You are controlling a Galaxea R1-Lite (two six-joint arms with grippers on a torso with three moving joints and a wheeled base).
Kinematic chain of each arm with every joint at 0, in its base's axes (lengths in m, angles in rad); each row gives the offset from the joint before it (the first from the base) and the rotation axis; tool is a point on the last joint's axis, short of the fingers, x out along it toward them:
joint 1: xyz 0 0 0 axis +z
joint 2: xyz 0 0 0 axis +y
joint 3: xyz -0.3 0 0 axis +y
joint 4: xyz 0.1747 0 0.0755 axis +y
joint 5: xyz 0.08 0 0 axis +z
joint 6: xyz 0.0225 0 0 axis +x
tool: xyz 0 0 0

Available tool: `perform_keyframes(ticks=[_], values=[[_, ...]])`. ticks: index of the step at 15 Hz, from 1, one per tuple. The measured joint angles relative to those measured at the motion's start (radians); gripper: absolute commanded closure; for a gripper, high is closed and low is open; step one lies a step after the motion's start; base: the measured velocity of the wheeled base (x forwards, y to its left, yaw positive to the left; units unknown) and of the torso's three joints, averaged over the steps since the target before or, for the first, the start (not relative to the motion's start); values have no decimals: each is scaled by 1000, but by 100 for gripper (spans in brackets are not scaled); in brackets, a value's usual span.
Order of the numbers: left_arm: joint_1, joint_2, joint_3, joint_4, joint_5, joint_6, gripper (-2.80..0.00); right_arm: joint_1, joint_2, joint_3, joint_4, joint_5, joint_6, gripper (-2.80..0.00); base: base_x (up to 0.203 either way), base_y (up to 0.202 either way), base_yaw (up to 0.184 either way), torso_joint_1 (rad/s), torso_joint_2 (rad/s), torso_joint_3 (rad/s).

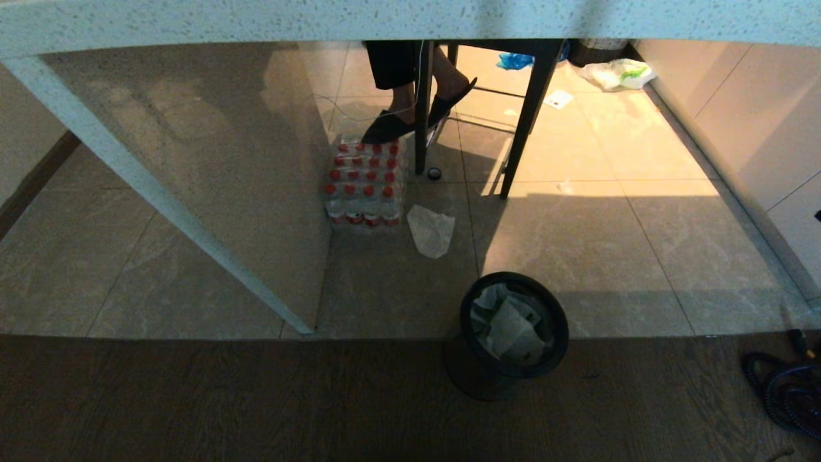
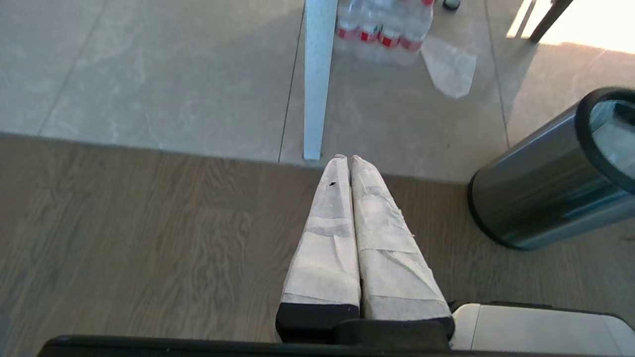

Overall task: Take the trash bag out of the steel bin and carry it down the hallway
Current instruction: Place the outer trash can on the ground

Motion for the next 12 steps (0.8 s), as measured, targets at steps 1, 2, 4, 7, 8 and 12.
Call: perform_keyframes(ticks=[1, 2, 4, 7, 8, 12], values=[[0, 0, 0, 0, 0, 0, 0, 0, 0, 0, 0, 0, 0, 0, 0, 0, 0, 2, 2, -198], [1, 0, 0, 0, 0, -1, 0, 0, 0, 0, 0, 0, 0, 0, 0, 0, 0, 4, -2, -198], [1, 0, 0, 0, 0, -2, 0, 0, 0, 0, 0, 0, 0, 0, 0, 0, 0, 0, -2, -202], [0, 0, 0, 0, 0, -2, 0, 0, 0, 0, 0, 0, 0, 0, 0, 0, 0, 4, 4, -196], [0, 0, 0, 0, 0, -2, 0, 0, 0, 0, 0, 0, 0, 0, 0, 0, 0, 2, 7, -200], [1, 0, 0, -1, 0, -3, 0, 0, 0, 0, 0, 0, 0, 0, 0, 0, 0, 3, 3, -197]])
